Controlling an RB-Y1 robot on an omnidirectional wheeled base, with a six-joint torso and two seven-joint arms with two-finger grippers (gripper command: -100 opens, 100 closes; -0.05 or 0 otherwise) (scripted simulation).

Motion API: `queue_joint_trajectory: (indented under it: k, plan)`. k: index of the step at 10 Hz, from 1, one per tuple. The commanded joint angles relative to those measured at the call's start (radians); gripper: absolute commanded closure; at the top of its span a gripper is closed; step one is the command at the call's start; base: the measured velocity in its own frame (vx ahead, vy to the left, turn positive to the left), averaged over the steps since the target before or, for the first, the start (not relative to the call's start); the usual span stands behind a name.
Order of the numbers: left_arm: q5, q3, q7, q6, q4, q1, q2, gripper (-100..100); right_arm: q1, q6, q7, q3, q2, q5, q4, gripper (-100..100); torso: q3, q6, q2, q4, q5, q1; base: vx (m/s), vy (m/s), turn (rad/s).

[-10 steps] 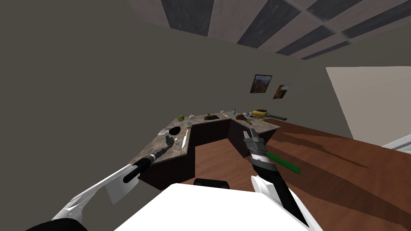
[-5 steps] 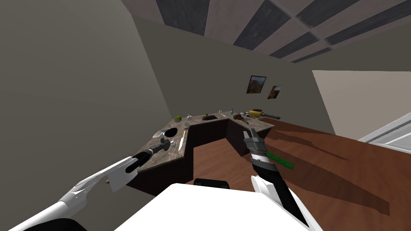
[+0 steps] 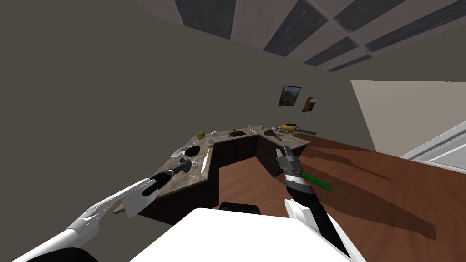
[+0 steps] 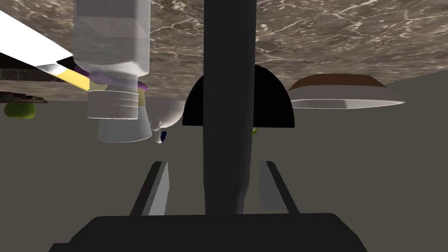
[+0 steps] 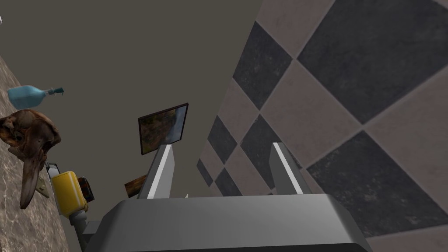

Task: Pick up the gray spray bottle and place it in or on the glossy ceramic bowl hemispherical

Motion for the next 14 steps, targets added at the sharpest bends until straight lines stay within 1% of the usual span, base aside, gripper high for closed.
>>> queue_joint_trajectory:
  k: [1, 4, 5, 6, 7, 8, 11, 13, 14]
  plan:
    - [0.000, 0.000, 0.000, 0.000, 0.000, 0.000, 0.000, 100, 0.000, 0.000, 0.000, 0.000, 0.000, 0.000, 0.000, 0, 0.000, 0.000, 0.000, 0.000, 0.000, 0.000, 0.000, 0.000, 0.000]
    - [0.000, 0.000, 0.000, 0.001, 0.000, 0.000, 0.000, 100, 0.000, 0.000, 0.000, 0.000, 0.000, 0.000, 0.000, 0, 0.000, 0.000, 0.001, 0.000, 0.000, 0.000, 0.000, 0.000, 0.000]
    - [0.000, 0.000, 0.000, 0.001, 0.000, 0.000, 0.000, 0, 0.000, 0.000, 0.000, 0.000, 0.000, 0.000, 0.000, 0, 0.000, 0.000, 0.000, 0.000, 0.000, 0.000, 0.000, 0.000, 0.000]
    - [0.000, 0.000, 0.000, 0.000, 0.000, 0.000, 0.000, 100, 0.000, 0.000, 0.000, 0.000, 0.000, 0.000, 0.000, 0, 0.000, 0.000, 0.000, 0.000, 0.000, 0.000, 0.000, 0.000, 0.000]
    - [0.000, 0.000, 0.000, 0.000, 0.000, 0.000, 0.000, 0, 0.000, 0.000, 0.000, 0.000, 0.000, 0.000, 0.000, 0, 0.000, 0.000, 0.000, 0.000, 0.000, 0.000, 0.000, 0.000, 0.000]
    - [0.029, 0.019, 0.010, 0.008, 0.007, 0.009, 0.029, 100, 0.000, 0.000, 0.000, 0.000, 0.000, 0.000, 0.000, 0, 0.000, 0.000, 0.000, 0.000, 0.000, 0.000, -0.058, 0.030, -0.158]
    - [0.095, 0.058, 0.035, 0.024, 0.038, 0.014, 0.083, 100, 0.000, 0.000, 0.000, 0.000, 0.000, 0.000, 0.000, 0, 0.005, 0.001, 0.009, 0.002, 0.000, 0.000, -0.146, 0.008, -0.234]
    - [0.124, 0.074, 0.047, 0.034, 0.051, 0.016, 0.108, 100, 0.000, 0.000, 0.000, 0.000, 0.000, 0.000, 0.000, 0, 0.006, 0.001, 0.010, 0.002, 0.000, -0.001, -0.118, -0.021, -0.155]
    - [0.155, 0.089, 0.060, 0.047, 0.066, 0.017, 0.137, 100, 0.000, 0.000, 0.000, 0.000, 0.000, 0.000, 0.000, 0, 0.005, 0.001, 0.008, 0.002, 0.000, -0.002, -0.094, 0.012, -0.265]
